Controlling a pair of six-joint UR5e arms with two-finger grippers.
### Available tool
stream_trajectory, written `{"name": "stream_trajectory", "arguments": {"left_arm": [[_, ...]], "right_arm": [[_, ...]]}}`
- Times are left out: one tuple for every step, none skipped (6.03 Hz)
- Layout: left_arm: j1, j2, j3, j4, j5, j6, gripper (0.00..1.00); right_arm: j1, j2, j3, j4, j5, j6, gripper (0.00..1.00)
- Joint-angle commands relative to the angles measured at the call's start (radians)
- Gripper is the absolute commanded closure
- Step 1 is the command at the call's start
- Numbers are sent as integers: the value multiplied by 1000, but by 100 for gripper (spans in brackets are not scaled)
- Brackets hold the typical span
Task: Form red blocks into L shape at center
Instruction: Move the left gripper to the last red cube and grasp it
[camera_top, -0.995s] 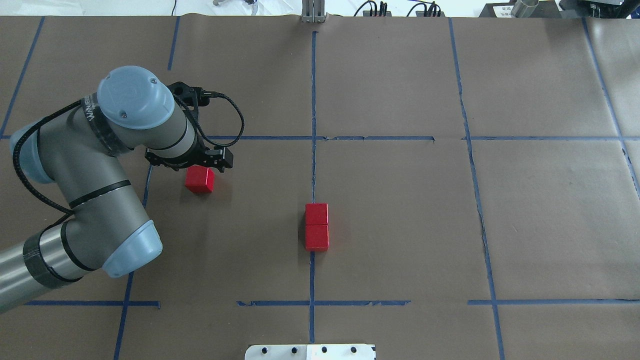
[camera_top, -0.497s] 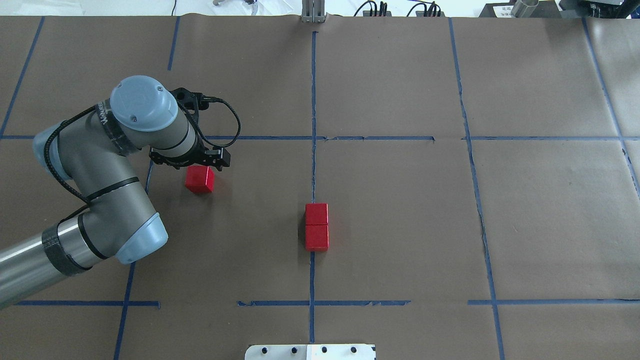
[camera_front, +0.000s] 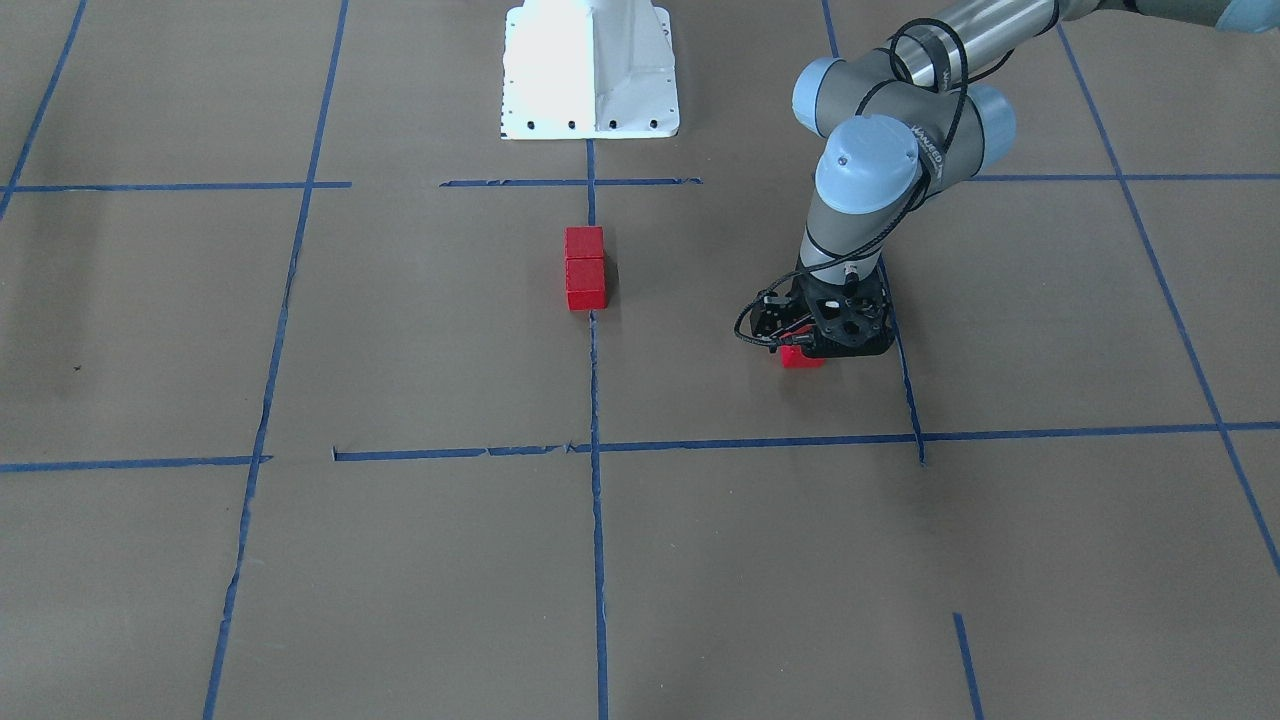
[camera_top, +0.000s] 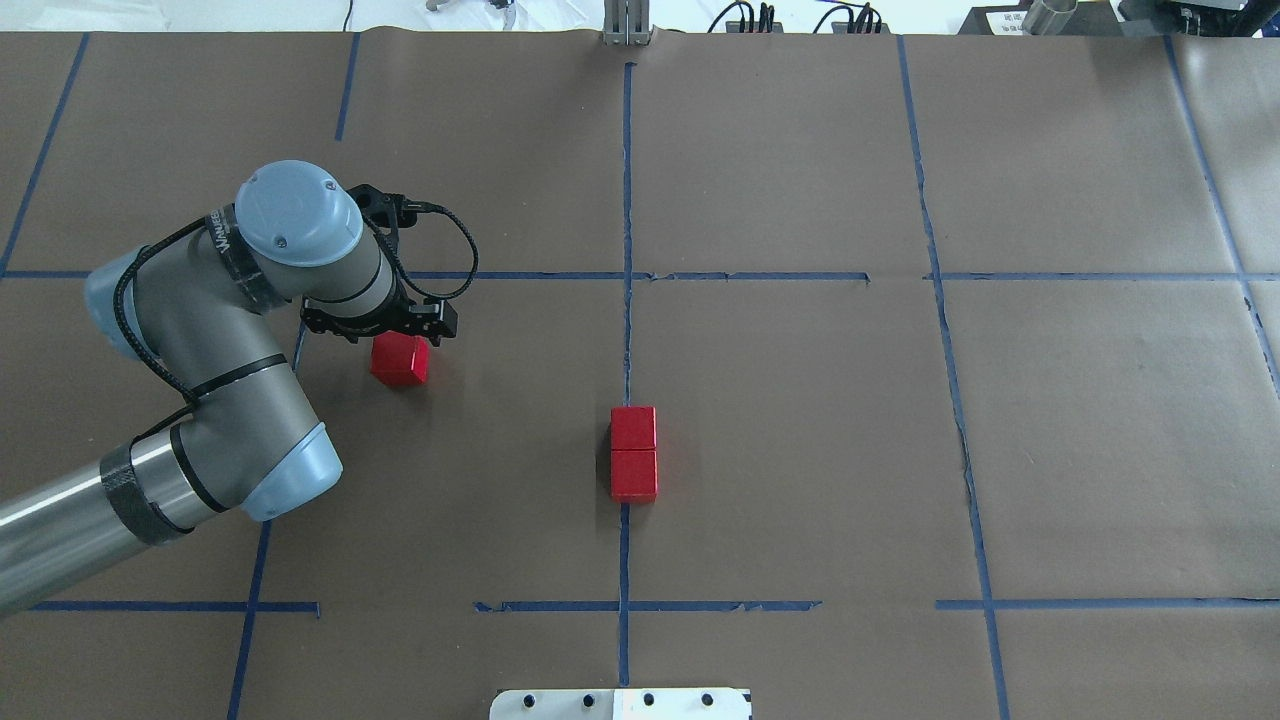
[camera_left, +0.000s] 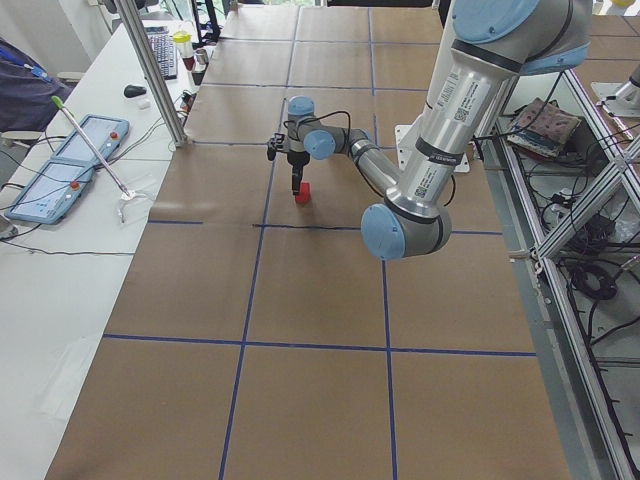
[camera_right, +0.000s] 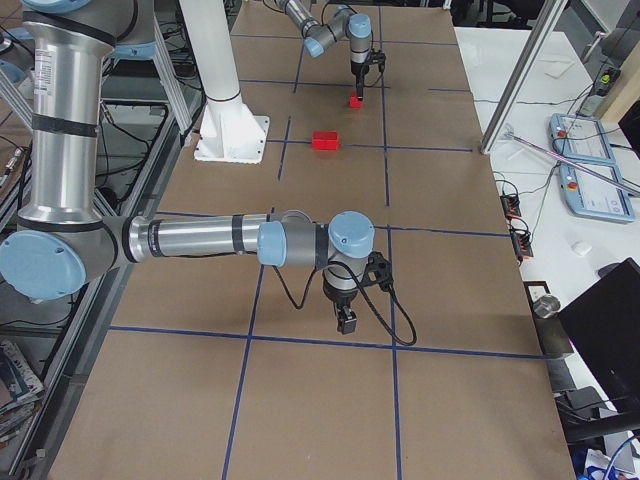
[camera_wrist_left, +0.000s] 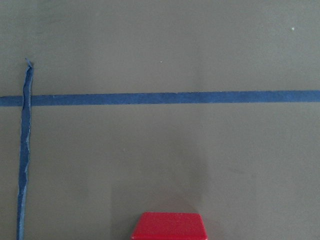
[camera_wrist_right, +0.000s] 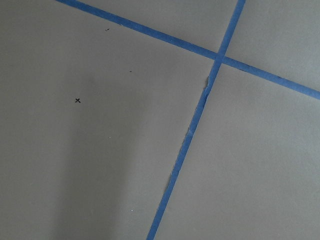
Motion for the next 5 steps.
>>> {"name": "stream_trajectory", "arguments": {"left_arm": [[8,-3,49,-37,0,0,0],[11,-3,49,-37,0,0,4],[11,-3,49,-37,0,0,15],[11,-5,49,-38,0,0,27],[11,-5,49,-38,0,0,41]], "right_arm": [[0,0,1,0,0,0,1],[0,0,1,0,0,0,1],[0,0,1,0,0,0,1],[0,0,1,0,0,0,1],[0,0,1,0,0,0,1]]}}
